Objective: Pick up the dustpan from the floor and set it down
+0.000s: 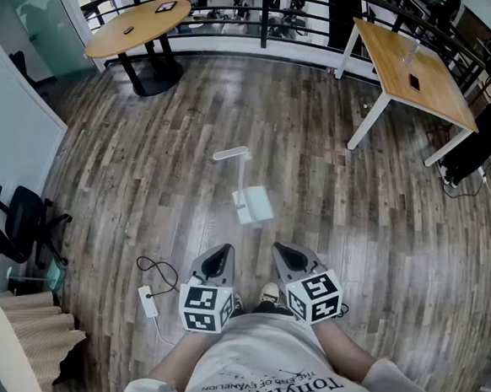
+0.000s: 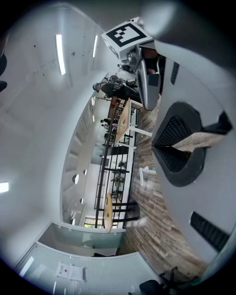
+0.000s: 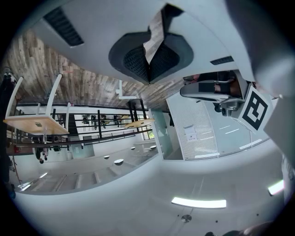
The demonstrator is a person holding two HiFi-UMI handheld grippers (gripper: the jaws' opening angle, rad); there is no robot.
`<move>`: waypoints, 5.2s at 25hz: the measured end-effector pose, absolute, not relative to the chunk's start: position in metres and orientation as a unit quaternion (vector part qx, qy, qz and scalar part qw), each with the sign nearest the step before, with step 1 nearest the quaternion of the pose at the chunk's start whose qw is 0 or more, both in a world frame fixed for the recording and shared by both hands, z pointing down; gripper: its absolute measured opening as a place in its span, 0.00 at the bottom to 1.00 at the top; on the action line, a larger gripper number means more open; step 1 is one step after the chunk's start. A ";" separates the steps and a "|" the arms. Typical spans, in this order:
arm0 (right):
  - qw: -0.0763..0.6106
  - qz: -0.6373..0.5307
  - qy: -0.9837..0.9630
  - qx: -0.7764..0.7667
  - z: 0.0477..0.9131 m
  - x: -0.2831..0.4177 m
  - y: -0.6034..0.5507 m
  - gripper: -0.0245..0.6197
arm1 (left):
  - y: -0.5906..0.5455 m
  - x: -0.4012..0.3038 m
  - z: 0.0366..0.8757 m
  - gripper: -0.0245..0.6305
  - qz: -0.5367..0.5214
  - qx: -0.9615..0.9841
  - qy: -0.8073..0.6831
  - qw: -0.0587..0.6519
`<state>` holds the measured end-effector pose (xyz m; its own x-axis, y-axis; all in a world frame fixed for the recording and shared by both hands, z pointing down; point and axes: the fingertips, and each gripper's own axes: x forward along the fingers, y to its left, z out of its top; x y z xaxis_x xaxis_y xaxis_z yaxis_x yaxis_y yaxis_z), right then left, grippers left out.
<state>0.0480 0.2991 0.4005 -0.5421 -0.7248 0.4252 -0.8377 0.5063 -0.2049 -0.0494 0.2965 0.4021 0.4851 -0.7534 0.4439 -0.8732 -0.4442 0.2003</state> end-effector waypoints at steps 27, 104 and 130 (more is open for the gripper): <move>0.126 0.206 -0.836 0.492 0.402 0.013 0.321 0.08 | 0.326 -0.096 0.403 0.07 0.143 0.844 -0.470 0.213; 0.147 0.246 -0.841 0.460 0.445 0.052 -0.031 0.08 | -0.022 -0.048 0.444 0.07 0.208 0.847 -0.446 0.201; 0.155 0.293 -0.827 0.454 0.491 0.043 -0.038 0.08 | -0.060 -0.035 0.534 0.28 0.325 0.869 -0.328 0.176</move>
<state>0.0428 -0.0382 0.4907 -0.5392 -0.6608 0.5221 -0.8421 0.4161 -0.3430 -0.0353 -0.0596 0.5340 0.5734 -0.4558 0.6808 -0.6851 -0.7224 0.0934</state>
